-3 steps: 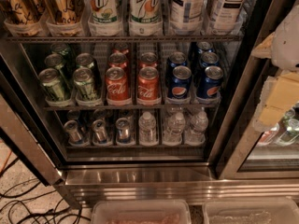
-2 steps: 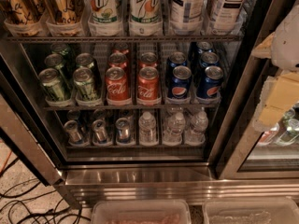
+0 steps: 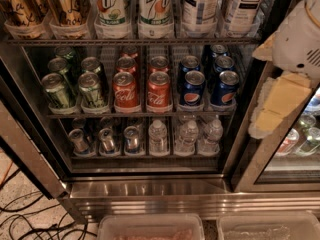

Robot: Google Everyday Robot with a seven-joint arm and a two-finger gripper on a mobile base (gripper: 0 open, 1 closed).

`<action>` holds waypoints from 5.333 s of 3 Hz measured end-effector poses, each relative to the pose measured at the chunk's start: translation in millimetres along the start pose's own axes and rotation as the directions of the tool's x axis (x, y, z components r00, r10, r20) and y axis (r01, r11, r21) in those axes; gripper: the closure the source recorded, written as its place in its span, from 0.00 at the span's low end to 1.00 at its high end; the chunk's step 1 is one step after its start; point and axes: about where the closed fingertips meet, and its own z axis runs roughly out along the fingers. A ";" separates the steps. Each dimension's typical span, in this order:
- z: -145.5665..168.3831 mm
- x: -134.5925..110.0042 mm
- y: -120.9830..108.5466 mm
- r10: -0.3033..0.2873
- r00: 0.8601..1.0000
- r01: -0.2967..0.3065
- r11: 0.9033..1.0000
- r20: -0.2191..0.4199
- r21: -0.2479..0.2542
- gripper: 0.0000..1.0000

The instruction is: Pick coke can from middle shelf of fridge

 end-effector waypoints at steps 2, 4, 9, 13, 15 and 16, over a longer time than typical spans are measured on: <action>21.6 -45.0 35.2 0.123 0.967 -0.097 0.988 0.224 -0.124 0.00; 62.1 -84.1 77.6 0.228 0.830 -0.178 0.973 0.509 -0.146 0.00; 98.3 -137.9 37.3 0.209 0.640 -0.304 0.953 0.740 -0.006 0.00; 125.6 -131.4 12.1 0.133 0.585 -0.340 0.936 0.800 0.093 0.00; 159.2 -121.4 -8.5 0.187 0.531 -0.497 0.858 0.827 0.125 0.00; 183.1 -121.8 3.4 0.177 0.498 -0.535 0.833 0.849 0.140 0.00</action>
Offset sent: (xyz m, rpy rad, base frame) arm -0.0339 0.1098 -0.0126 0.6779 0.1217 -0.0443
